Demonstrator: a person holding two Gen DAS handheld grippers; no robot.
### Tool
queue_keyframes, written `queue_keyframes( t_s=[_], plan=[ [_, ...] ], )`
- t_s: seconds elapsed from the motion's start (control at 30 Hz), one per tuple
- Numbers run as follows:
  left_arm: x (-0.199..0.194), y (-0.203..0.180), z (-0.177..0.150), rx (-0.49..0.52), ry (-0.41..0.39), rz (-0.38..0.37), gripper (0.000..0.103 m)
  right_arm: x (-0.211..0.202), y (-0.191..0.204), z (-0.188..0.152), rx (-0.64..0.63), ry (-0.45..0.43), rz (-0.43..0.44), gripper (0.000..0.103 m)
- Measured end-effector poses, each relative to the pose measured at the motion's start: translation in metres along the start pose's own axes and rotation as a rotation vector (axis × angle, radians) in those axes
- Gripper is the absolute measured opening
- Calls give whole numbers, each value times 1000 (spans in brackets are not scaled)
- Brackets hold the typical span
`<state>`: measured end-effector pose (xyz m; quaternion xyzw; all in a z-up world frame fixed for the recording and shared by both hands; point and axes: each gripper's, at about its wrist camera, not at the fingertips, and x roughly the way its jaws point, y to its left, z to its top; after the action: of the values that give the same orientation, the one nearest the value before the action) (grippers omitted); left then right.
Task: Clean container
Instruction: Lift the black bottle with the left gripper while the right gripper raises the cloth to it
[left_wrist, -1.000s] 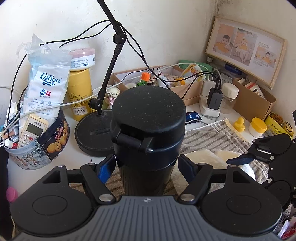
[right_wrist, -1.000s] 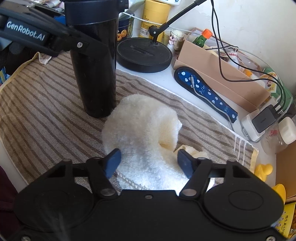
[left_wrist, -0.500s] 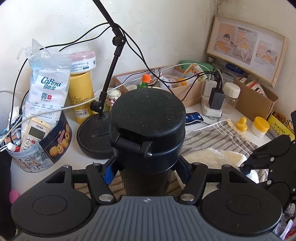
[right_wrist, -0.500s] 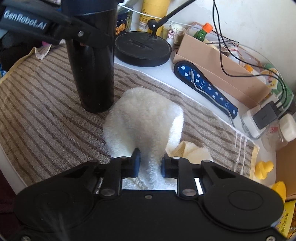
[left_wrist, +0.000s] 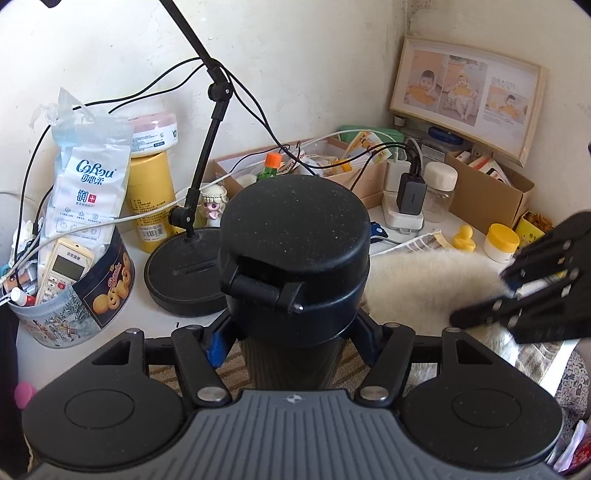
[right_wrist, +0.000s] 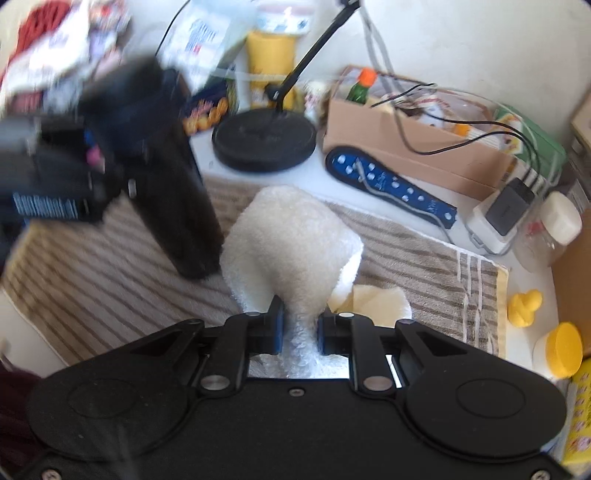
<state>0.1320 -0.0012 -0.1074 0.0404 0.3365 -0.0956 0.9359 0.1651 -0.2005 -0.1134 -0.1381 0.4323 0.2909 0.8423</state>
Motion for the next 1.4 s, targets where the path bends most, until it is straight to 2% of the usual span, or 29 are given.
queue_keyframes(
  t_s=[0.17, 0.4, 0.6, 0.8, 1.0, 1.17, 1.4],
  plan=[
    [-2, -3, -2, 13, -4, -2, 64, -30, -6, 14, 81, -78, 50, 15],
    [-1, -2, -1, 10, 0, -6, 64, -63, 2, 43, 91, -197, 113, 15],
    [0, -1, 1, 9, 5, -8, 64, -89, 17, 68, 56, -295, 147, 15],
    [2, -2, 3, 15, 10, -8, 64, -103, 41, 93, -32, -351, 189, 15],
    [2, -3, 3, 26, 12, -12, 64, -82, 68, 106, -115, -316, 270, 15],
    [0, -2, 0, 33, 7, -13, 64, -46, 68, 104, -82, -228, 369, 13],
    [1, -2, 0, 35, 3, -20, 63, -48, 67, 101, -106, -247, 338, 9]
  ],
)
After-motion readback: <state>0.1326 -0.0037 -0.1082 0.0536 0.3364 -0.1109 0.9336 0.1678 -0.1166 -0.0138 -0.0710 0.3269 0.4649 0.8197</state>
